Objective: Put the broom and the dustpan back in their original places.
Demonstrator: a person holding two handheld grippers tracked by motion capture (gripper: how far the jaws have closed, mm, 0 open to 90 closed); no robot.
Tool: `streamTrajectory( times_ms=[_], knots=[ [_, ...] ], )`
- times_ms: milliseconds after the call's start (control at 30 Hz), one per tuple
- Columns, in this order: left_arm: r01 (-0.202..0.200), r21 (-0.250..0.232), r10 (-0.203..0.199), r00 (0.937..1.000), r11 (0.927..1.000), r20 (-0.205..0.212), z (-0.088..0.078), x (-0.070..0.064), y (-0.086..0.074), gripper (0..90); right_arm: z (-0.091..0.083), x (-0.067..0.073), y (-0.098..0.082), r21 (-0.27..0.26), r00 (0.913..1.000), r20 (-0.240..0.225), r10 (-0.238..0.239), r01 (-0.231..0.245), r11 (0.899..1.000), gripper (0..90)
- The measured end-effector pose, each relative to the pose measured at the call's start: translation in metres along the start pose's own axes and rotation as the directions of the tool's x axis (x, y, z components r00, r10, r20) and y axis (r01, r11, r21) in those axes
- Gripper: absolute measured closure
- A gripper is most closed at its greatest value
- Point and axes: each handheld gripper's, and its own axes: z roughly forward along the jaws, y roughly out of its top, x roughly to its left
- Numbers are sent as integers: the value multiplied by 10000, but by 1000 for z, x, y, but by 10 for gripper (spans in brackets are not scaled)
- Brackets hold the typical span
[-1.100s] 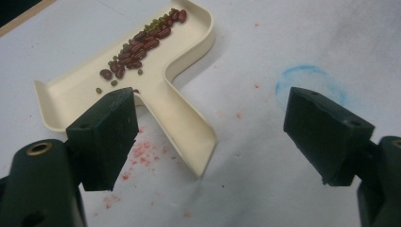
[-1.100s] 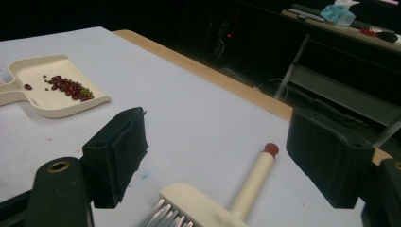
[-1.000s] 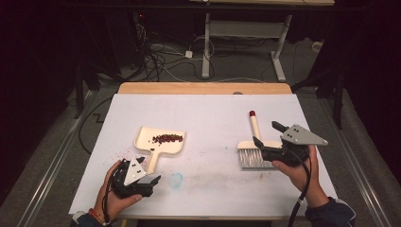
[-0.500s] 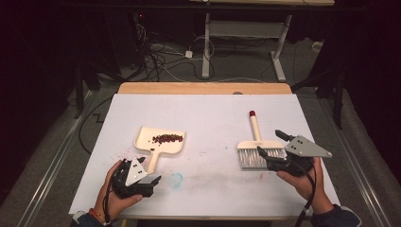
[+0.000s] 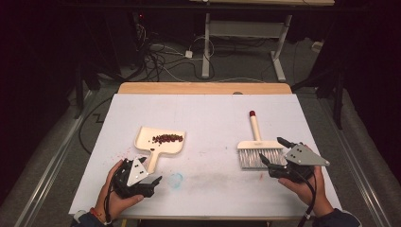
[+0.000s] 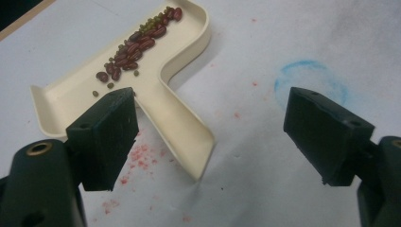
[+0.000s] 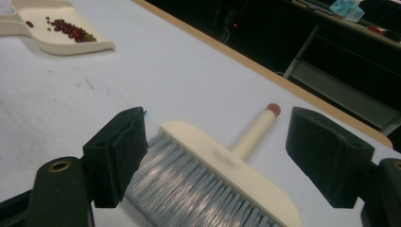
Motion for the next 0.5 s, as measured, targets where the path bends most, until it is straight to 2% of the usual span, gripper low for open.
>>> streamTrajectory(
  times_ms=[333, 400, 500],
  knots=[
    [-208, 110, 209, 9998, 9997, -40, 4, 0, 1, 184, -6, 4, -16, 120, 9996, -108, 252, -251, 9996, 214],
    [-282, 170, 283, 9996, 9995, -80, 4, 0, 1, 184, -8, 6, -21, 4, 9992, -179, 347, -347, 9994, 217],
    [-281, 169, 282, 9996, 9995, -91, 4, 0, 0, 184, -9, 9, -28, 190, 9987, -311, 415, -409, 9990, 216]
  ],
)
